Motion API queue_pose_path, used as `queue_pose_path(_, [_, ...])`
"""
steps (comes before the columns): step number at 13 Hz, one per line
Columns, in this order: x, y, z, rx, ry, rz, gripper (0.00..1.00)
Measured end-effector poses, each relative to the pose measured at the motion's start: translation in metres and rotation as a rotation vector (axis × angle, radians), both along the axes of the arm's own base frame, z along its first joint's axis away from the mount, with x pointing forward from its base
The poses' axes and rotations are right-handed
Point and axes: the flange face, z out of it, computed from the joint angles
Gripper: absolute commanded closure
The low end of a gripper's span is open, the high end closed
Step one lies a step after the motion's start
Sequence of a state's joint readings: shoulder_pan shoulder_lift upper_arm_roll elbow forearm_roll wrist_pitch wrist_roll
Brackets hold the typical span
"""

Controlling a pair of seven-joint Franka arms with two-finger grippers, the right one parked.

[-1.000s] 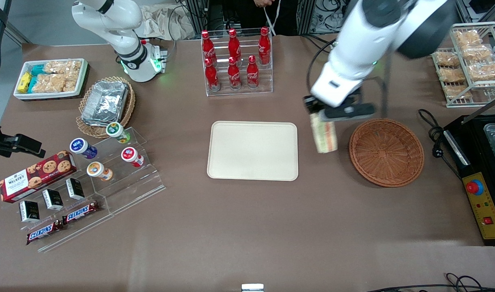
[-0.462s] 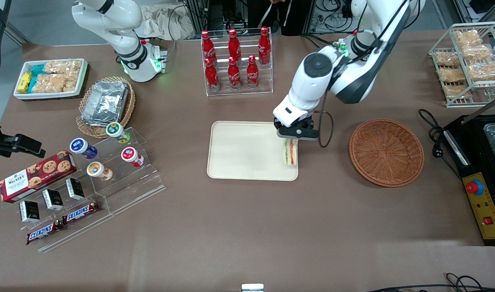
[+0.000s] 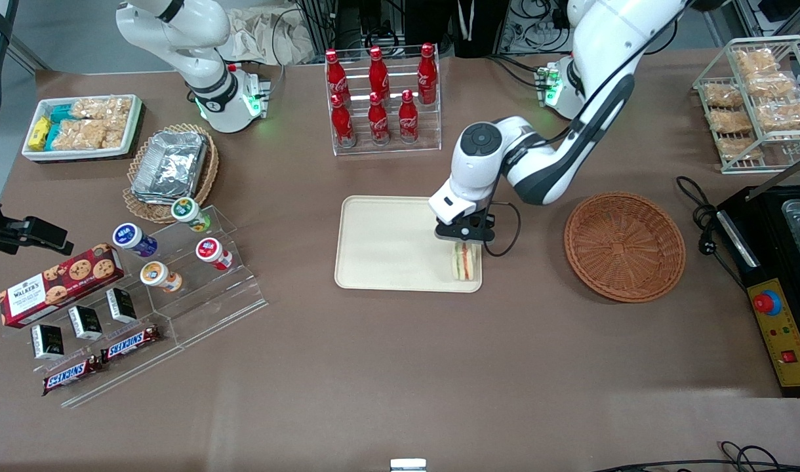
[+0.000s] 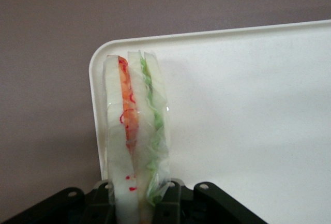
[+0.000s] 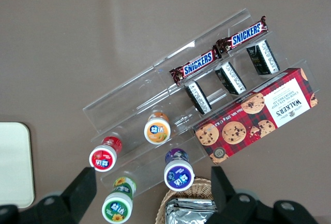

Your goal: Place sandwich from basket to tray

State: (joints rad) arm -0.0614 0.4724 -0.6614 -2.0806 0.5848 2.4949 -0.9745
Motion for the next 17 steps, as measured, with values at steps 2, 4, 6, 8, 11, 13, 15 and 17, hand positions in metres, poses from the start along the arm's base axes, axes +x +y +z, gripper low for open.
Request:
queue_pose_path(2, [-0.001,-0.003,-0.017,0.011,-0.014,0.006,0.0])
queue_pose_path(4, [0.001,-0.005,-0.021,0.011,-0.022,0.013,0.0])
queue_pose_path(6, [0.003,-0.006,-0.018,0.007,-0.029,0.016,0.0])
queue_pose_path(8, [0.01,-0.007,-0.01,0.001,-0.045,0.03,0.0])
queue_pose_path(11, [0.039,-0.005,0.047,-0.013,-0.068,0.161,0.0])
queue_pose_path(13, [0.063,-0.001,0.125,-0.036,-0.079,0.292,0.0])
queue_pose_path(15, [0.077,0.017,0.21,-0.063,-0.08,0.437,0.0])
queue_pose_path(17, [0.09,0.064,0.276,-0.095,-0.076,0.559,0.0])
